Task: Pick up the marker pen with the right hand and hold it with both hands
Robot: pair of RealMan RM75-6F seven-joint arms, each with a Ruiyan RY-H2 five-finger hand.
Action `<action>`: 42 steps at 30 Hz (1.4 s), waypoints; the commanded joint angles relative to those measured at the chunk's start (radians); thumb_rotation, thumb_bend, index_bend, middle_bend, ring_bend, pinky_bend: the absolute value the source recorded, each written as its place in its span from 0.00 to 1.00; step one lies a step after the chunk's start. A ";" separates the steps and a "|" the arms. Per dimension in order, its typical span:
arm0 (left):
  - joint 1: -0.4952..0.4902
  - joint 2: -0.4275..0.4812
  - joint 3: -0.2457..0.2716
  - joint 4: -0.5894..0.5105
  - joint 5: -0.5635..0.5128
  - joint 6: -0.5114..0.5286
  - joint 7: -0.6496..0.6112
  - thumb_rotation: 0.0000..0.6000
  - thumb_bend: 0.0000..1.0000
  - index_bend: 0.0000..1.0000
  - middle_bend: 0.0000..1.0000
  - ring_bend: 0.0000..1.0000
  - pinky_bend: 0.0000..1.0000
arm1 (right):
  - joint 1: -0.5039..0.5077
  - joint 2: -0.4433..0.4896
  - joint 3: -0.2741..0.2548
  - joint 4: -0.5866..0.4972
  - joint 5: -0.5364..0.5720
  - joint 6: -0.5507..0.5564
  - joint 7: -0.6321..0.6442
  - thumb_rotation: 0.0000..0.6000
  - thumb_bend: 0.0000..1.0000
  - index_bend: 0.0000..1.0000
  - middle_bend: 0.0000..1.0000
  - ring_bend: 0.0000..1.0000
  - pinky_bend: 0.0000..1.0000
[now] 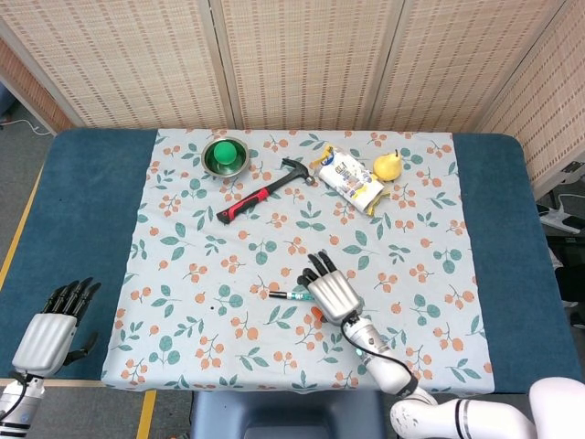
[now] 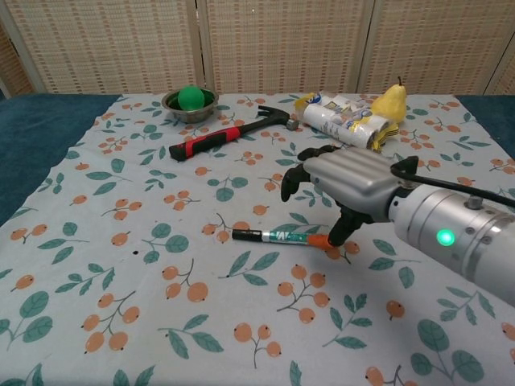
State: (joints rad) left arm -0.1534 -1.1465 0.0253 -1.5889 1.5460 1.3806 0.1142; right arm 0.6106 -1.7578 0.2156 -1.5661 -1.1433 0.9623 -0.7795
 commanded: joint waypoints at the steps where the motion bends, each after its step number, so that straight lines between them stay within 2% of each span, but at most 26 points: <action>1: 0.000 0.001 0.000 0.000 0.000 0.000 -0.003 1.00 0.38 0.00 0.00 0.00 0.09 | 0.045 -0.061 0.011 0.066 0.057 0.008 -0.057 1.00 0.18 0.32 0.26 0.00 0.00; 9: -0.001 0.007 0.001 0.005 -0.001 -0.003 -0.021 1.00 0.38 0.00 0.00 0.00 0.09 | 0.085 -0.104 0.002 0.143 0.126 0.018 -0.086 1.00 0.22 0.35 0.28 0.00 0.00; 25: -0.001 0.008 0.000 0.004 -0.004 -0.004 -0.020 1.00 0.38 0.00 0.00 0.00 0.09 | 0.128 -0.121 -0.041 0.160 0.206 0.035 -0.126 1.00 0.24 0.51 0.38 0.05 0.00; 34: -0.004 0.010 0.000 0.005 -0.009 -0.012 -0.022 1.00 0.38 0.00 0.00 0.00 0.09 | 0.144 -0.124 -0.062 0.162 0.228 0.049 -0.144 1.00 0.32 0.66 0.49 0.16 0.00; 38: -0.002 0.012 -0.001 0.005 -0.009 -0.009 -0.024 1.00 0.38 0.00 0.00 0.00 0.09 | 0.148 -0.119 -0.072 0.148 0.180 0.066 -0.115 1.00 0.38 0.74 0.56 0.25 0.00; 42: -0.002 0.010 0.000 0.006 -0.009 -0.007 -0.021 1.00 0.38 0.00 0.00 0.00 0.10 | 0.150 -0.103 -0.086 0.133 0.129 0.082 -0.098 1.00 0.39 0.77 0.58 0.28 0.00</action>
State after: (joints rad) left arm -0.1549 -1.1361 0.0249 -1.5833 1.5376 1.3736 0.0925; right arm 0.7587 -1.8690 0.1366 -1.4251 -0.9989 1.0362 -0.8862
